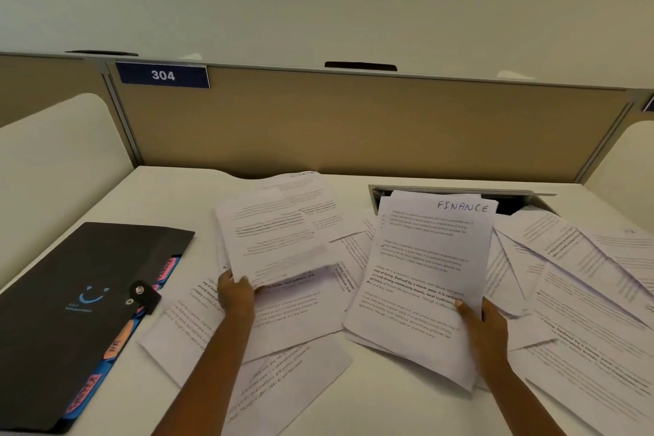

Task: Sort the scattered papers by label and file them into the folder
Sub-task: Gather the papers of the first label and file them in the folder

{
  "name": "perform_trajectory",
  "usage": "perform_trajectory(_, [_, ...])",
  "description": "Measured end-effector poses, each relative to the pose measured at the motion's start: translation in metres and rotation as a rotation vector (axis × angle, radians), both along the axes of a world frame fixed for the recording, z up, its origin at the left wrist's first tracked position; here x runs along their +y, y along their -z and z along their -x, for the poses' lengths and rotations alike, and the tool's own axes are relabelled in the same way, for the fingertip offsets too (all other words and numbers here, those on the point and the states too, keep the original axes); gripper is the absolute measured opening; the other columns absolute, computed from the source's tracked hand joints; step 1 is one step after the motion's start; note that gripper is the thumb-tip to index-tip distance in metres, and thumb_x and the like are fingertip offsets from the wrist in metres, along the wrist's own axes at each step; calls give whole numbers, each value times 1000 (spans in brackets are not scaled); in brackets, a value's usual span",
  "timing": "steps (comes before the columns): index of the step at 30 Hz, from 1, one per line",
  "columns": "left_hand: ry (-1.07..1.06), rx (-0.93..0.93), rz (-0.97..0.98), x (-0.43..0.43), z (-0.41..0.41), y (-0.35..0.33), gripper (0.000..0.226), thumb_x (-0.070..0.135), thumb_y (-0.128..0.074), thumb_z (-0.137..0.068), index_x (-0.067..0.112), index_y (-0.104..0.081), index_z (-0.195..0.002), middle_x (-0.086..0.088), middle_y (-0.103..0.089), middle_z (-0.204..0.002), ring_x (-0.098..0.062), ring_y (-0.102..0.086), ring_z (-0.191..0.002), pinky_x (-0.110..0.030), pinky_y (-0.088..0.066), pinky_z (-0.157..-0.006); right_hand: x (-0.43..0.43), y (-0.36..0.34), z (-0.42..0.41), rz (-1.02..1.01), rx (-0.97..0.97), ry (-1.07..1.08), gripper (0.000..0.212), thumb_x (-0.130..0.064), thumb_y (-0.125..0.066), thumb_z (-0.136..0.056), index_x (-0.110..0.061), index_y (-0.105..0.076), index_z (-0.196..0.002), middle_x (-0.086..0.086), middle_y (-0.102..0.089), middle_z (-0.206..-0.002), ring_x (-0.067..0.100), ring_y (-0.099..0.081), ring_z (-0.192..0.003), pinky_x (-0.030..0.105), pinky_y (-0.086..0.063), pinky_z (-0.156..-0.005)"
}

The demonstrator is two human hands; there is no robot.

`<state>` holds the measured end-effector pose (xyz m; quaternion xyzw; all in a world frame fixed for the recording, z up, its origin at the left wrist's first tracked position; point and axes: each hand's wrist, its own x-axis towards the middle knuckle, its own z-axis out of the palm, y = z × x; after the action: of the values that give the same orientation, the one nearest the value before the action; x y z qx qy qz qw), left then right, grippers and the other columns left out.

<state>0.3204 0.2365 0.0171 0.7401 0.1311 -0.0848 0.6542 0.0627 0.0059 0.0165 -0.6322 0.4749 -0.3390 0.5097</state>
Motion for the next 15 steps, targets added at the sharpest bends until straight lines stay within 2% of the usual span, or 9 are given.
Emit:
perform_trajectory(2, [24,45,55,1,-11,2,37,-7,-39,-91,-3,-46,-127,-20,-52,-128,-32,-53,-106,-32,-47,-80,1,0,-4,4,-6,-9,32,-12,-53,-90,-1,-52,-121,9,-57,-100,27,-53,-89,38,-44,-82])
perform_trajectory(4, [140,50,37,-1,-18,0,35,-8,-35,-92,-3,-49,-124,-18,-56,-122,-29,-52,-98,-31,-45,-77,3,0,-6,1,-7,-25,28,-12,-54,-90,-4,-54,-117,10,-58,-98,28,-55,-87,37,-45,-79])
perform_trajectory(6, [278,28,61,-3,-21,-2,30,-7,-37,-92,-2,-54,-116,-15,-61,-107,-26,-52,-92,-33,-46,-76,4,0,-8,-8,-16,-46,19,-13,-54,-89,-9,-56,-108,11,-60,-94,29,-58,-81,33,-46,-71])
perform_trajectory(8, [381,-47,-17,-6,-19,-7,20,0,-41,-93,4,-59,-99,-9,-61,-89,-24,-49,-89,-29,-44,-70,5,1,-8,-17,-18,-59,13,-13,-55,-89,-11,-55,-102,10,-61,-90,22,-58,-72,27,-43,-59])
perform_trajectory(9, [415,-116,-125,-7,-18,-8,19,4,-43,-93,5,-61,-98,-10,-62,-90,-25,-50,-91,-29,-43,-72,5,2,-9,-23,-14,-68,12,-14,-56,-89,-11,-56,-100,10,-62,-88,19,-58,-70,25,-43,-57])
perform_trajectory(11, [417,-251,-507,-5,-16,-7,27,14,-47,-93,4,-58,-115,-18,-59,-114,-32,-52,-106,-38,-42,-88,4,5,-9,-47,-13,-83,11,-14,-59,-87,-10,-58,-97,11,-64,-88,23,-61,-72,29,-47,-60])
perform_trajectory(13, [403,-246,-882,0,-11,-7,39,24,-50,-92,8,-49,-127,-19,-49,-127,-33,-44,-119,-43,-38,-98,3,8,-10,-70,-21,-88,11,-14,-61,-86,-9,-60,-95,13,-66,-89,30,-62,-78,36,-51,-69])
perform_trajectory(15, [417,-150,-1068,6,-7,-5,46,35,-50,-90,11,-42,-128,-18,-41,-131,-31,-37,-124,-43,-34,-102,4,9,-10,-81,-32,-87,11,-14,-61,-85,-10,-60,-95,12,-65,-88,31,-62,-78,40,-52,-73])
